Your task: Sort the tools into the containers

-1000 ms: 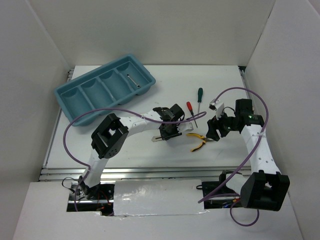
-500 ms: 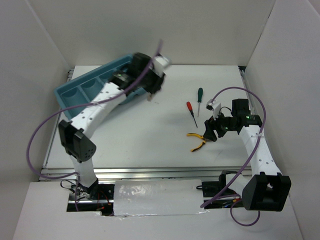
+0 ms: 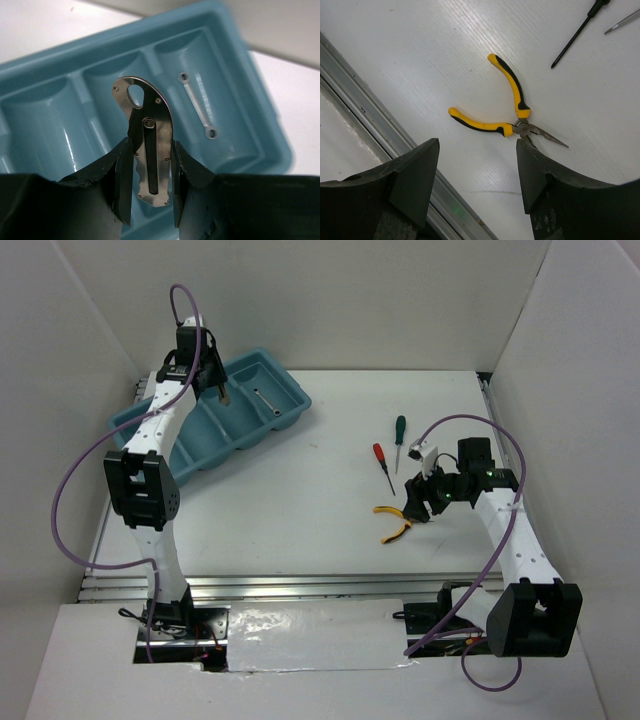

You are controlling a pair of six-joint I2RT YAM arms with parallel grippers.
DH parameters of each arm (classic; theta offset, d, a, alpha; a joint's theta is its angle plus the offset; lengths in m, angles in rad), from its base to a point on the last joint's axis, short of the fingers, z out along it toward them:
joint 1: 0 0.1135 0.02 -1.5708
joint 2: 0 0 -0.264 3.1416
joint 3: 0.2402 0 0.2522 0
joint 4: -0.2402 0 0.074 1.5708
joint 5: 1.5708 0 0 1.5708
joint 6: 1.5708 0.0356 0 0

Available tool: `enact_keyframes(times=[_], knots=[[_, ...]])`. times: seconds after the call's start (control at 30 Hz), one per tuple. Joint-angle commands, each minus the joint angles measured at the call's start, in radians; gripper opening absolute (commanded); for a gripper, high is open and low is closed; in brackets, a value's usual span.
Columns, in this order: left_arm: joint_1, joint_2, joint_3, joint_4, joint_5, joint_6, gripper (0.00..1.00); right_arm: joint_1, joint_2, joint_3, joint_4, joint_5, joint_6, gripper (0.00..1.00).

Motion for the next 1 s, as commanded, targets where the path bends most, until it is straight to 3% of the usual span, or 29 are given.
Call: enact_keyframes(times=[0.0, 0.03, 0.47, 0.5, 0.53, 0.6, 0.63, 0.77, 0.87, 0.97], knots=[[-0.004, 0.053, 0.037, 0.075, -0.034, -0.096, 0.08, 0.004, 0.007, -0.005, 0.037, 0.014, 0.037, 0.71], [-0.009, 0.079, 0.040, 0.079, -0.036, -0.110, 0.19, 0.003, 0.013, -0.002, 0.035, 0.026, 0.045, 0.71], [0.043, 0.304, 0.100, 0.085, -0.022, -0.127, 0.23, -0.057, 0.070, 0.032, 0.020, 0.029, 0.063, 0.72], [0.047, 0.308, 0.100, 0.088, -0.023, -0.129, 0.29, -0.057, 0.076, 0.040, 0.020, 0.031, 0.062, 0.72], [0.050, 0.317, 0.095, 0.088, -0.013, -0.127, 0.53, -0.057, 0.081, 0.044, 0.020, 0.032, 0.065, 0.72], [0.050, 0.321, 0.093, 0.089, -0.005, -0.126, 0.68, -0.057, 0.093, 0.057, 0.018, 0.034, 0.065, 0.72], [0.051, 0.319, 0.092, 0.094, 0.016, -0.118, 0.82, -0.057, 0.095, 0.061, 0.020, 0.032, 0.071, 0.73], [0.051, 0.284, 0.104, 0.106, 0.093, -0.092, 0.98, -0.056, 0.090, 0.075, 0.018, 0.031, 0.078, 0.73], [0.034, 0.191, 0.110, 0.128, 0.171, 0.000, 0.92, -0.060, 0.070, 0.080, 0.017, 0.034, 0.089, 0.73], [-0.038, 0.008, 0.022, 0.178, 0.260, 0.208, 0.74, -0.085, 0.035, 0.061, 0.024, 0.031, 0.103, 0.73]])
